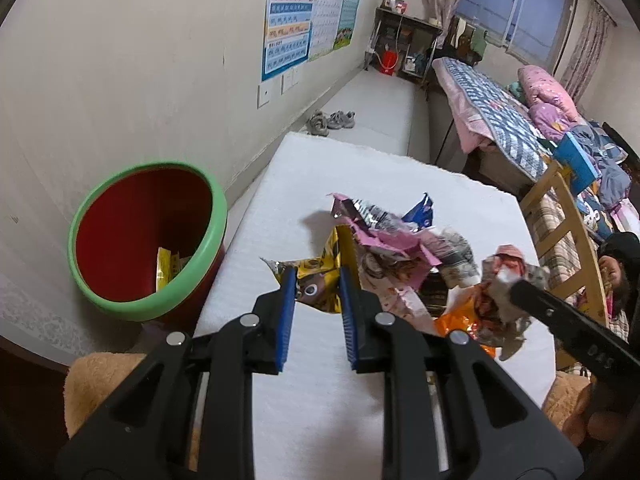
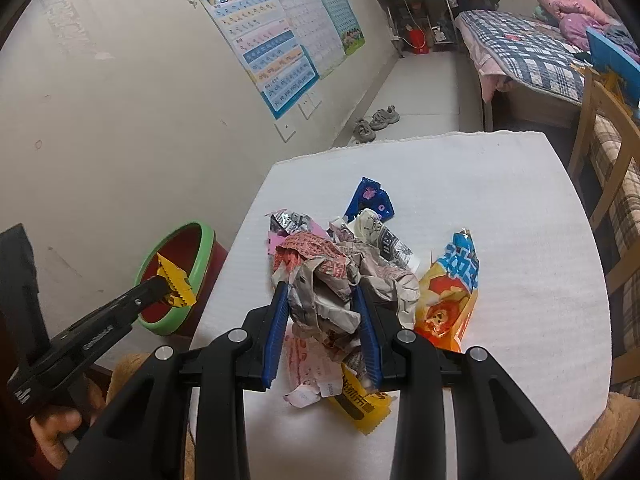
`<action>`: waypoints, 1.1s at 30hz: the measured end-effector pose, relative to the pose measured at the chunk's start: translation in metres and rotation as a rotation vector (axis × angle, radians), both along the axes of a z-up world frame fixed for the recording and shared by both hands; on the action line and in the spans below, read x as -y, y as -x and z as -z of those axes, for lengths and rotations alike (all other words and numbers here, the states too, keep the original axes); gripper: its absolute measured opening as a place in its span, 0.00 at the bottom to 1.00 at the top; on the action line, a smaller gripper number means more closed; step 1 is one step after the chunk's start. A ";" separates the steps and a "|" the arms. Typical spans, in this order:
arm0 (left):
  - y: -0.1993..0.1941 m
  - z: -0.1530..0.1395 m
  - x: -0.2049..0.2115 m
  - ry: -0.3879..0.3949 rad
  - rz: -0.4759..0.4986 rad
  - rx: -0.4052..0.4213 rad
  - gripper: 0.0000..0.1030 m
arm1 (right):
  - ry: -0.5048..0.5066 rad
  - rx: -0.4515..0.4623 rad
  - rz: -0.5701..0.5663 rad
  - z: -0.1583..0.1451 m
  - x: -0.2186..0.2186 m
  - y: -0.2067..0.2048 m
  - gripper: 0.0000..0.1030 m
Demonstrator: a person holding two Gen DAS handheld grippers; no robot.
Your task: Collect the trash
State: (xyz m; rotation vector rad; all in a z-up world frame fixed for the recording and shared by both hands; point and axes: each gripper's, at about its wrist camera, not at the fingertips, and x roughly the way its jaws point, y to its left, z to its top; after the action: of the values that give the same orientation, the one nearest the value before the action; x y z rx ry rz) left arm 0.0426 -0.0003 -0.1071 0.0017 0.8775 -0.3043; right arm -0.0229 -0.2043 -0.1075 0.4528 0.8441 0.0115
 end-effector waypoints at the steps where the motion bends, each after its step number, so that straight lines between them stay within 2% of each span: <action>1: 0.002 -0.003 0.001 -0.005 0.004 0.008 0.20 | 0.001 0.003 0.000 -0.001 -0.001 0.000 0.31; 10: 0.008 -0.017 -0.005 -0.021 -0.011 0.063 0.20 | 0.014 0.007 -0.012 -0.005 -0.006 0.000 0.32; 33: 0.007 -0.017 -0.041 -0.023 -0.108 0.083 0.20 | 0.044 -0.007 -0.089 -0.008 -0.037 -0.009 0.32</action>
State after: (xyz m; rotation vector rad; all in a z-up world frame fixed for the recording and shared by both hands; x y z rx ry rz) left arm 0.0361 0.0405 -0.0906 -0.0119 0.7961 -0.1922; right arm -0.0137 -0.1670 -0.0990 0.3741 0.8693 0.0738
